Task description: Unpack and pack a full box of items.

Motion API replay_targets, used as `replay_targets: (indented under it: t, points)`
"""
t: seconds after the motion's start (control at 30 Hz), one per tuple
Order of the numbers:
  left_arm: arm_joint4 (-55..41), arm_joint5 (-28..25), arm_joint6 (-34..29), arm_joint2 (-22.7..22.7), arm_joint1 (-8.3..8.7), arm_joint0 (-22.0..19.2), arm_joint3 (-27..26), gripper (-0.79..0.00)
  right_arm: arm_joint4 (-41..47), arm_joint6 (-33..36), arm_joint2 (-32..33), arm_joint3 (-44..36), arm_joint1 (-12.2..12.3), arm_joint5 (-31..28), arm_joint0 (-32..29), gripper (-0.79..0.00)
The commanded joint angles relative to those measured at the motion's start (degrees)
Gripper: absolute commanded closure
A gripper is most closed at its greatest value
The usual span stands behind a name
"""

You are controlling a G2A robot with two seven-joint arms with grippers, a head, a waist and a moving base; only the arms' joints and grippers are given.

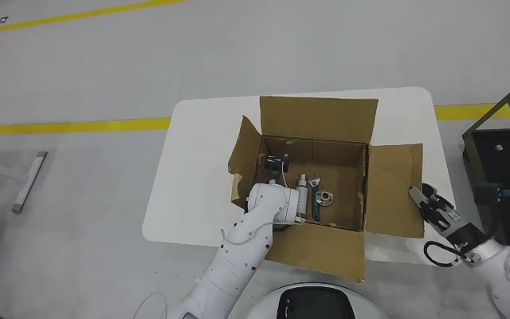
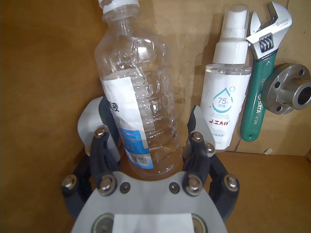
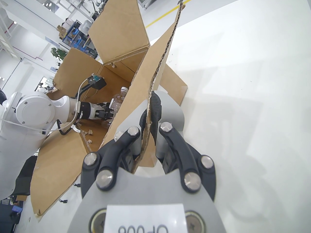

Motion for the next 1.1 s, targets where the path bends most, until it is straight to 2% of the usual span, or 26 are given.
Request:
replay_targets:
  t: [0.0,0.03,0.17,0.23,0.27,0.33,0.67,1.07]
  points:
    - [0.0,-0.1,0.1,-0.2,-0.13,0.0,0.3,-0.508,0.0,0.0,0.0,0.0,0.0,0.0,0.1,0.0]
    - [0.1,-0.1,0.2,-0.3,-0.18,0.1,0.4,-0.48,0.0,0.1,0.0,0.1,0.0,-0.1,0.1,0.0]
    - [0.6,-0.2,0.6,-0.6,-0.4,0.1,1.0,-0.274,0.1,0.2,0.0,0.2,0.0,-0.1,0.3,0.0]
    - [0.9,-0.2,0.7,-0.7,-0.51,0.2,1.1,-0.2,0.0,0.2,0.0,0.2,0.0,-0.1,0.4,0.0]
    - [1.0,-0.1,0.7,-0.8,-0.56,0.2,1.1,-0.102,0.0,0.2,0.0,0.3,0.0,-0.1,0.5,0.0]
    - [1.0,-0.1,0.8,-1.0,-0.69,0.2,1.0,0.0,0.0,0.2,0.0,0.3,0.0,-0.1,0.5,0.0]
    - [-5.2,-1.2,-0.6,-2.9,-1.71,-0.9,-4.9,0.0,-0.1,0.7,0.4,0.8,0.1,-0.3,1.3,0.0]
    - [-10.0,-4.9,-2.0,-4.5,-2.3,-2.9,-11.5,0.0,1.3,3.7,3.8,4.4,0.8,-2.6,4.6,0.0]
